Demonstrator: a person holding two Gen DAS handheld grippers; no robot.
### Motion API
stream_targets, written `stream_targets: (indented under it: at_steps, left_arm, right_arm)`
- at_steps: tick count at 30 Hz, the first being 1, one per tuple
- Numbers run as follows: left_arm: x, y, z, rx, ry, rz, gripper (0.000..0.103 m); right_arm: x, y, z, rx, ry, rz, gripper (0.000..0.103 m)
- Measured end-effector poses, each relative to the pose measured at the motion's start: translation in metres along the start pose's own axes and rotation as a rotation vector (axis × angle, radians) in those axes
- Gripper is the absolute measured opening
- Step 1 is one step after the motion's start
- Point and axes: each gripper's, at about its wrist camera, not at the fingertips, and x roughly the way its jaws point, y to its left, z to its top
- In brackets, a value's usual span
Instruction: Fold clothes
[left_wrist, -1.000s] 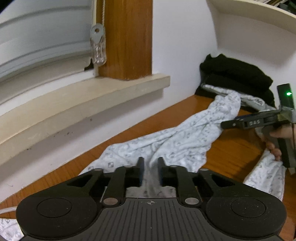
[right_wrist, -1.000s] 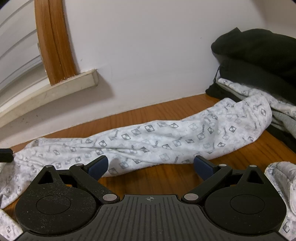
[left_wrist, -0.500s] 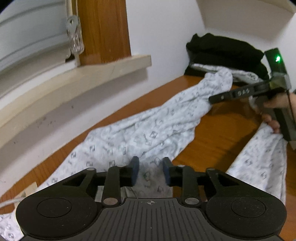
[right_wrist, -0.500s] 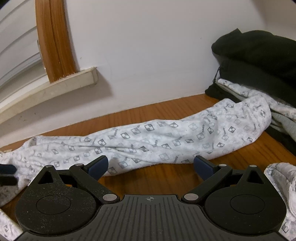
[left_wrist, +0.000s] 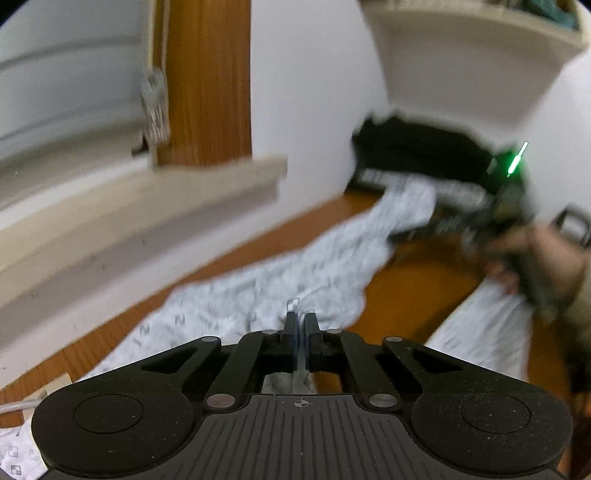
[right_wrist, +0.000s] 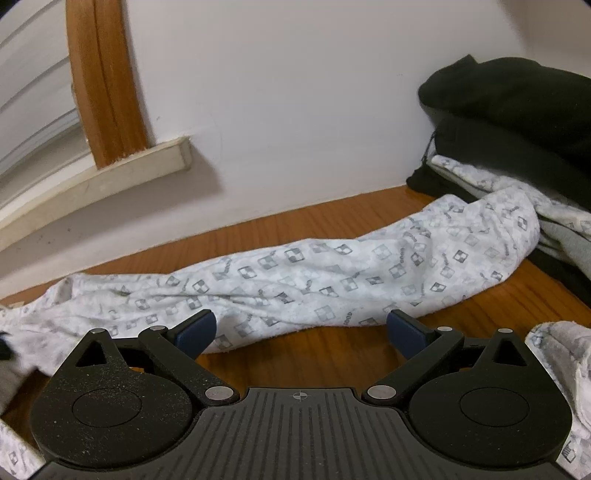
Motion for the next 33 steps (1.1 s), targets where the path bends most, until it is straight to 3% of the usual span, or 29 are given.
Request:
stream_targets:
  at_steps: [2,6,9,12,13,14,16,18,21,23,24,26,29,33]
  left_arm:
    - [-0.017,0.007,0.002,-0.026,-0.045,-0.005,0.003]
    - [-0.028,0.028,-0.007,-0.069,-0.062,-0.021,0.003]
    - [-0.028,0.036,-0.021,-0.067,-0.024,-0.046,0.003]
    - [-0.028,0.04,-0.031,-0.065,0.0,-0.068,0.003]
    - [-0.028,0.041,-0.033,-0.066,0.003,-0.074,0.003]
    - [-0.031,0.042,-0.036,-0.07,0.003,-0.083,0.003]
    - [-0.033,0.046,-0.038,-0.08,0.001,-0.097,0.003]
    - [-0.039,0.049,-0.037,-0.086,-0.014,-0.107,0.003]
    - [-0.043,0.053,-0.036,-0.099,-0.029,-0.116,0.003]
    - [-0.041,0.058,-0.035,-0.107,-0.02,-0.113,0.003]
    - [-0.039,0.059,-0.037,-0.107,-0.008,-0.111,0.003]
    - [-0.035,0.058,-0.04,-0.094,0.018,-0.105,0.003]
    - [-0.032,0.056,-0.042,-0.078,0.042,-0.085,0.003]
    - [-0.035,0.059,-0.041,-0.086,0.036,-0.079,0.003]
  right_arm:
    - [-0.002,-0.006,0.0,0.037,-0.017,0.0,0.099]
    - [-0.007,-0.028,-0.002,0.174,-0.054,0.003,0.096]
    - [-0.008,-0.048,-0.002,0.307,-0.063,-0.01,0.083]
    - [-0.004,-0.052,0.006,0.291,-0.034,-0.051,0.072]
    - [-0.002,-0.051,0.01,0.271,-0.019,-0.07,0.058]
    - [-0.001,-0.051,0.015,0.254,-0.01,-0.08,0.031]
    - [0.001,-0.05,0.027,0.227,-0.002,-0.083,0.005]
    - [-0.002,-0.049,0.043,0.207,-0.048,-0.066,0.002]
    - [-0.012,-0.047,0.071,0.208,-0.166,-0.012,0.002]
    - [-0.014,-0.042,0.085,0.198,-0.17,-0.033,0.008]
    - [-0.012,-0.041,0.089,0.175,-0.153,-0.056,0.011]
    - [-0.007,-0.04,0.088,0.103,-0.087,-0.134,0.041]
    - [-0.002,-0.06,0.075,0.095,-0.006,-0.24,0.051]
    - [0.002,-0.088,0.055,0.13,0.045,-0.268,0.061]
